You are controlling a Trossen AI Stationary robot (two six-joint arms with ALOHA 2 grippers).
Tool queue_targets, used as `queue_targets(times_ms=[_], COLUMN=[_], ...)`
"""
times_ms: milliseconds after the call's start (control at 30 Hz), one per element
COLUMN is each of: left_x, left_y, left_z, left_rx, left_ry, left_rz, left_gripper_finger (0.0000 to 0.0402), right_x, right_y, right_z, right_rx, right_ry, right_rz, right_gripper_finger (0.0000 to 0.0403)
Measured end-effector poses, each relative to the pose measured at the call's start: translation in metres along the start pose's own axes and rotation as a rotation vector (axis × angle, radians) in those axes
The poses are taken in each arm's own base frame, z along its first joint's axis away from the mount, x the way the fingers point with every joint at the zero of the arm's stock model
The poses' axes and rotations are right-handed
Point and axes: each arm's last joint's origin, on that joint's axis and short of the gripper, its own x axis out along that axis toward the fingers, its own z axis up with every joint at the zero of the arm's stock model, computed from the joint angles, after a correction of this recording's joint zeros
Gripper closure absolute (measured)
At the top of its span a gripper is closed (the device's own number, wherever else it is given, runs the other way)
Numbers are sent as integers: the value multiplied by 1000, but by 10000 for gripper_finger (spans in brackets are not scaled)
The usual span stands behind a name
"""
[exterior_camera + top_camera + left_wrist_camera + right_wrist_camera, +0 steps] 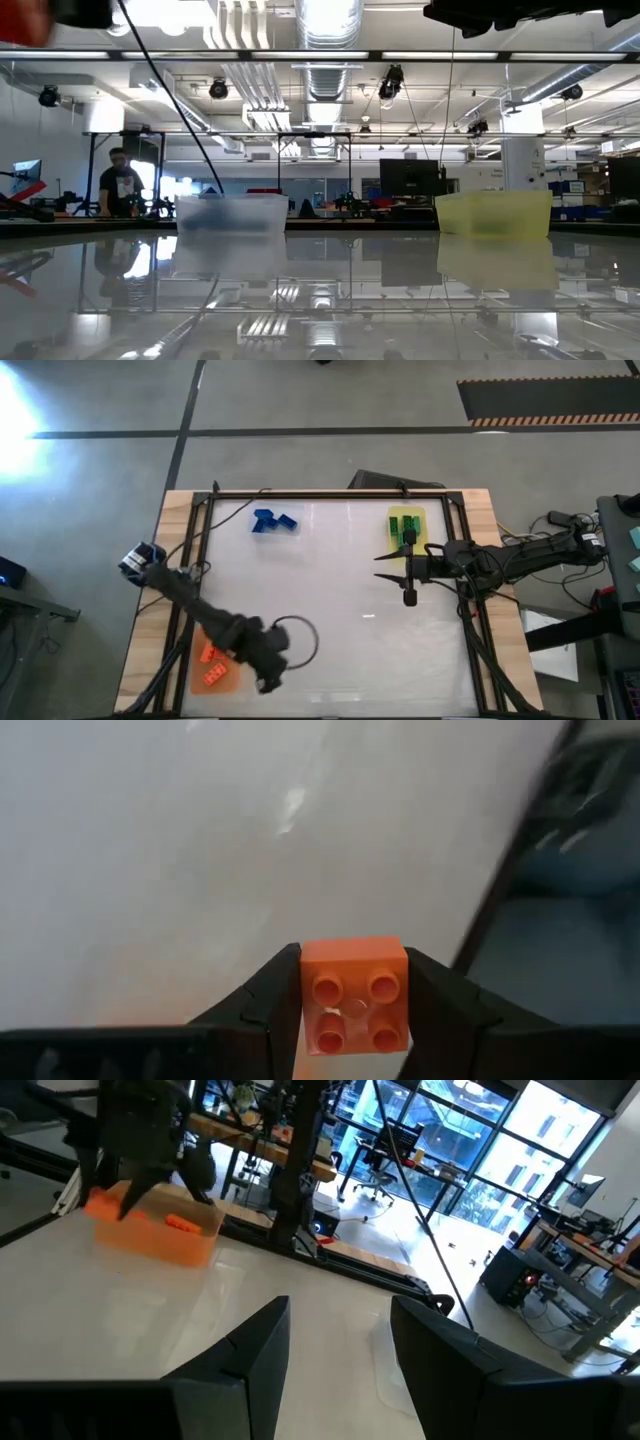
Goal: Sort & place blocks by color
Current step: Put the orange game piece into the orange bin
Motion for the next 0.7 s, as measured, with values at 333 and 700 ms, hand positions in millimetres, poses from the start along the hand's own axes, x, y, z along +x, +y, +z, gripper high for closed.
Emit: queue_targets(times_ms=[333, 700], left_x=[-2, 12], left_y=[16, 32], left_z=[-67, -78], left_rx=[-192, -261], left_ry=[139, 200], left_rz=[395, 479], left_gripper_finger=[270, 267], right_x=[0, 0], right_y=[0, 0], right_z=[0, 0], right_rx=[2, 5], right_ry=[-1, -4], right_rz=[0, -1], right_gripper_finger=[236, 236])
